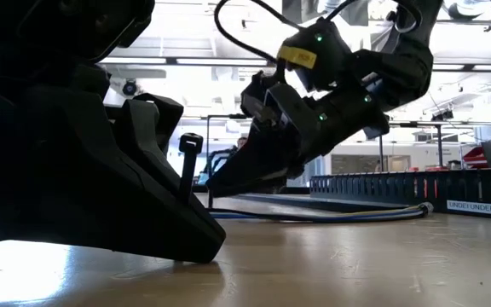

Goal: Ziptie cables
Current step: Wrap the black zip tie on the cables

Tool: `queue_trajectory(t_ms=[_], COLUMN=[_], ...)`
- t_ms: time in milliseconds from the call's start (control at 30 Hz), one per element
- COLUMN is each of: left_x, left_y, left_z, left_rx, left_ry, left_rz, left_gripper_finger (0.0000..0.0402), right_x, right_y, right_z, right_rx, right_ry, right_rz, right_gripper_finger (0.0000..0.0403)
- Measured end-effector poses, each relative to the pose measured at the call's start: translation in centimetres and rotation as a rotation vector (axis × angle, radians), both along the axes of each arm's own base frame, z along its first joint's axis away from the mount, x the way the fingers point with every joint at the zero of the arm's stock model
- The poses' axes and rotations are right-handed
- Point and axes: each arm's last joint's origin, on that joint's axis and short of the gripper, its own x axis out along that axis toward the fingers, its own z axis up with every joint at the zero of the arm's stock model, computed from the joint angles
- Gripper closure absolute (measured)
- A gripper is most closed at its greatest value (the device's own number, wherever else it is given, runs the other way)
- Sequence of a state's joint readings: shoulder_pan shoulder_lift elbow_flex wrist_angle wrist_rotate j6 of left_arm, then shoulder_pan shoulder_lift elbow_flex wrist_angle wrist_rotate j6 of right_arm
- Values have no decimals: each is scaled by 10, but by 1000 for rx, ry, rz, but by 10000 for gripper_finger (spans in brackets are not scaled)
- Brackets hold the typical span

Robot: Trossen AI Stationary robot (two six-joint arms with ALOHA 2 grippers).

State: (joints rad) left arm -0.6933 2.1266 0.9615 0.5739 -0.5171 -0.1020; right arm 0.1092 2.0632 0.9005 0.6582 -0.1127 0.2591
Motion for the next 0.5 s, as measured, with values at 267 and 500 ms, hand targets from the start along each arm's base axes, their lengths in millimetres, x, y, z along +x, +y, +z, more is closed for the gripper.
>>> queue_trajectory(t_ms=[267,500], left_x=[0,0], left_y=[0,0], left_z=[0,0], left_rx=[-1,-8], left_ry=[0,0], left_rz=[0,4], left_gripper_finger=[402,402], right_x=[1,1], right_y=[-10,-1], right_z=[13,13], right_rx=[-21,-20], right_ry=[-36,-46], right_rz=[-14,89], right_gripper_finger=[284,284])
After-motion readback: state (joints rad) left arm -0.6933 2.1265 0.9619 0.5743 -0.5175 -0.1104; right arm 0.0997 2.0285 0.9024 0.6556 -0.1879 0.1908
